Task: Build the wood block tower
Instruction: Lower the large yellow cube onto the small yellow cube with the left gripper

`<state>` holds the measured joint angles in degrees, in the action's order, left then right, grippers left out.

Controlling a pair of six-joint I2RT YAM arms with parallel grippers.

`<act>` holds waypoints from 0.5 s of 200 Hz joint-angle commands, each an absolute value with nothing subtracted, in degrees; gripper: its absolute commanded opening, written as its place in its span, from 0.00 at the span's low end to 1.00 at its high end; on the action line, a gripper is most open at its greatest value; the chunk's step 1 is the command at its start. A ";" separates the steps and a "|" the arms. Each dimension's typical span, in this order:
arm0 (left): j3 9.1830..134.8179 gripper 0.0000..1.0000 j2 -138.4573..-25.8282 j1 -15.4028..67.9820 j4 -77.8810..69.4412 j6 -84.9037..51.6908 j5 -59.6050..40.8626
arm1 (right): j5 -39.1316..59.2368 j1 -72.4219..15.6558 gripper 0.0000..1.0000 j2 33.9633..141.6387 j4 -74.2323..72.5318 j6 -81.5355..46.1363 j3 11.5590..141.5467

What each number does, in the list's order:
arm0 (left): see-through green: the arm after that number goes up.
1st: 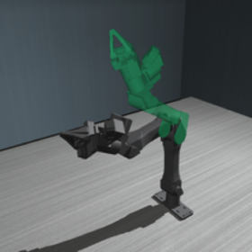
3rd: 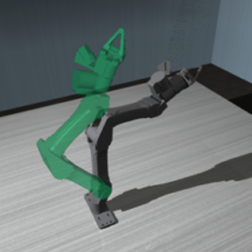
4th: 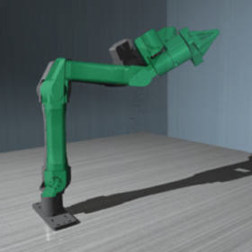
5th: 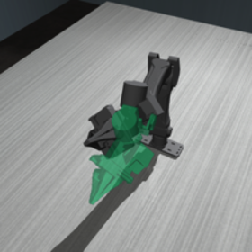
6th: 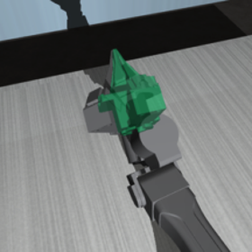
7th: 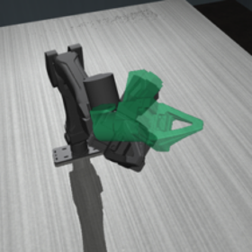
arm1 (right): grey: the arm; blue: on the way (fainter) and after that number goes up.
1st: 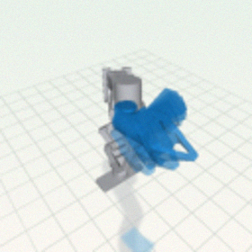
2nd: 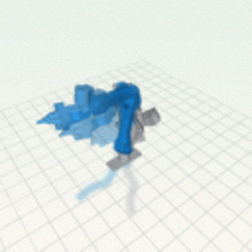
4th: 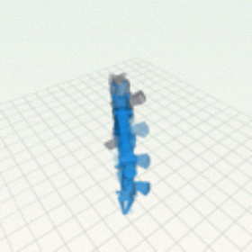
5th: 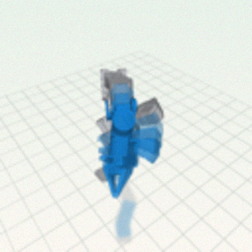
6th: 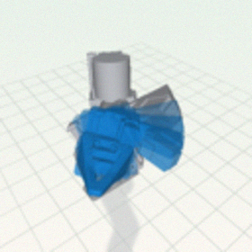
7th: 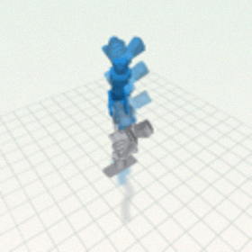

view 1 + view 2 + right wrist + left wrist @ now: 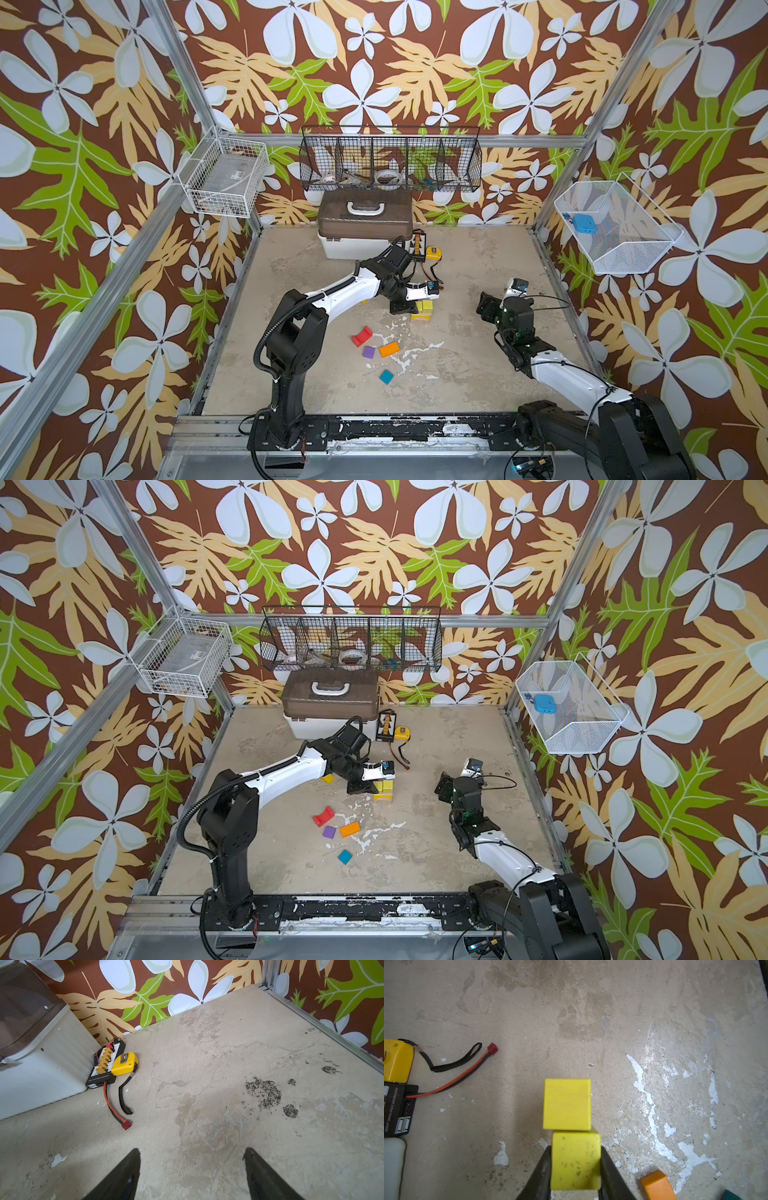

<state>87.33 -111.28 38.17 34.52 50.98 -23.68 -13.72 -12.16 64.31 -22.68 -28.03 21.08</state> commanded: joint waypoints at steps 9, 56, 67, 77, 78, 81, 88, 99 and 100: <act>88.27 0.24 -111.99 38.10 34.63 49.66 -23.41 | -13.97 -12.23 0.79 64.25 -23.99 -27.58 20.92; 88.95 0.24 -112.60 38.12 34.37 48.98 -22.76 | -13.97 -12.28 0.79 64.16 -23.99 -27.54 20.97; 88.90 0.25 -112.65 38.14 34.34 49.03 -22.64 | -13.89 -12.22 0.79 64.16 -23.99 -27.55 20.93; 88.86 0.27 -112.63 38.15 34.37 48.95 -22.47 | -13.89 -12.28 0.79 64.16 -24.00 -27.60 20.93; 88.86 0.27 -112.61 38.15 34.37 48.95 -22.48 | -13.89 -12.25 0.79 64.16 -24.00 -27.60 20.97; 88.85 0.27 -112.66 38.14 34.37 48.95 -22.50 | -13.91 -12.28 0.79 64.16 -23.99 -27.60 21.00; 88.79 0.28 -112.65 38.14 34.43 49.04 -22.48 | -13.89 -12.28 0.79 64.16 -23.96 -27.60 20.96; 88.75 0.30 -112.63 38.14 34.46 48.90 -22.32 | -13.89 -12.25 0.79 64.16 -24.08 -27.60 20.91; 88.76 0.31 -112.61 38.19 34.41 48.93 -22.32 | -13.89 -12.28 0.79 64.16 -24.08 -27.60 20.91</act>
